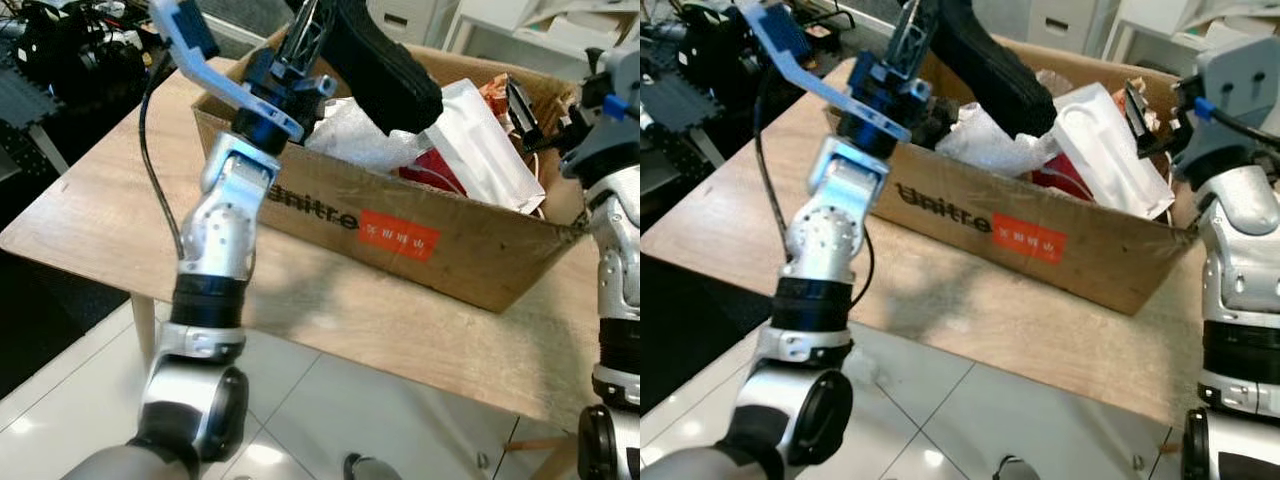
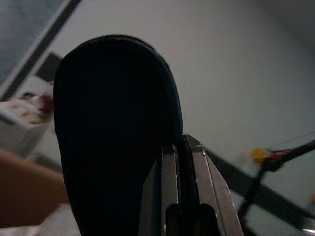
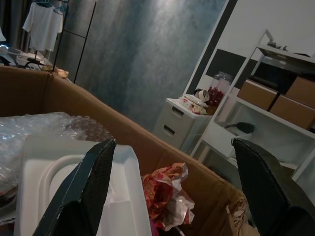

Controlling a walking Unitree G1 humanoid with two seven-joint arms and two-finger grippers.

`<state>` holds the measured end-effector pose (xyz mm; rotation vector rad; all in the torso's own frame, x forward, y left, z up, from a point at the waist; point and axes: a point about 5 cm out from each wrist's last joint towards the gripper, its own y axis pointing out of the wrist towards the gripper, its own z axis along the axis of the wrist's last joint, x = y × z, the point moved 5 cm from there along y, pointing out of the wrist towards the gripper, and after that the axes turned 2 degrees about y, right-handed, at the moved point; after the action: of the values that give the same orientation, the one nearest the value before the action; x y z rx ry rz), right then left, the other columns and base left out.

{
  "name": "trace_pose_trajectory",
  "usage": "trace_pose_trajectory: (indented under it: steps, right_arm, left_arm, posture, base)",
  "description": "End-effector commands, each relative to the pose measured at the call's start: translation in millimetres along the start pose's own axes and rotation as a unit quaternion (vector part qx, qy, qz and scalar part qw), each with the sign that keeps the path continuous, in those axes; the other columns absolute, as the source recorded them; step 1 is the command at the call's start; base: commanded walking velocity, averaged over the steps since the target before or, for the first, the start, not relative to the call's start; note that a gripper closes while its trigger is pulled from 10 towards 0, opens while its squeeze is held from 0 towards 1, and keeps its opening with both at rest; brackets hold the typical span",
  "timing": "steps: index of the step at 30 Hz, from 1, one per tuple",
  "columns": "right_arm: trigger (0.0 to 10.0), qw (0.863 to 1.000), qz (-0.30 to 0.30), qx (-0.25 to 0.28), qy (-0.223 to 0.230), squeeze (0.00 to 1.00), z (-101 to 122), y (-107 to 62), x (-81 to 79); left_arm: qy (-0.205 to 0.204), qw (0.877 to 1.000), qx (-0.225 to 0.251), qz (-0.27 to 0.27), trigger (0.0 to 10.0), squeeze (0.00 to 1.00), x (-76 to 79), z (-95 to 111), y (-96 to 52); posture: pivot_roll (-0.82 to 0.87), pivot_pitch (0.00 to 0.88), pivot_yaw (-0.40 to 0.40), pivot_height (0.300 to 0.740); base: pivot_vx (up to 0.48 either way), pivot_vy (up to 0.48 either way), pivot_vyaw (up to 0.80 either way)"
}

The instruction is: Picking trash to rubbish bin

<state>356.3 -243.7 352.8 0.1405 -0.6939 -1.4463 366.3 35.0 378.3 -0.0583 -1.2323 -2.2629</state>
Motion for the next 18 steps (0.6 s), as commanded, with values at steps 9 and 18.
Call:
trace_pose_trajectory:
  steps: [9,18]
  right_arm:
    - [10.0,1.000,0.005,0.004,0.003,0.00,6.4,-2.5,-5.6]
    - [10.0,1.000,0.012,0.007,0.002,0.00,10.2,-3.3,-9.0]
  left_arm:
    - [0.131,0.986,-0.077,0.072,10.0,1.00,-25.3,-42.3,0.1]
    - [0.215,0.974,-0.052,0.057,10.0,1.00,-28.8,-11.2,4.6]
  posture:
    - [-0.15,0.149,0.054,0.740]
    - [-0.15,0.135,0.054,0.740]
  base:
    - [0.000,0.000,0.00]
    - [0.000,0.000,0.00]
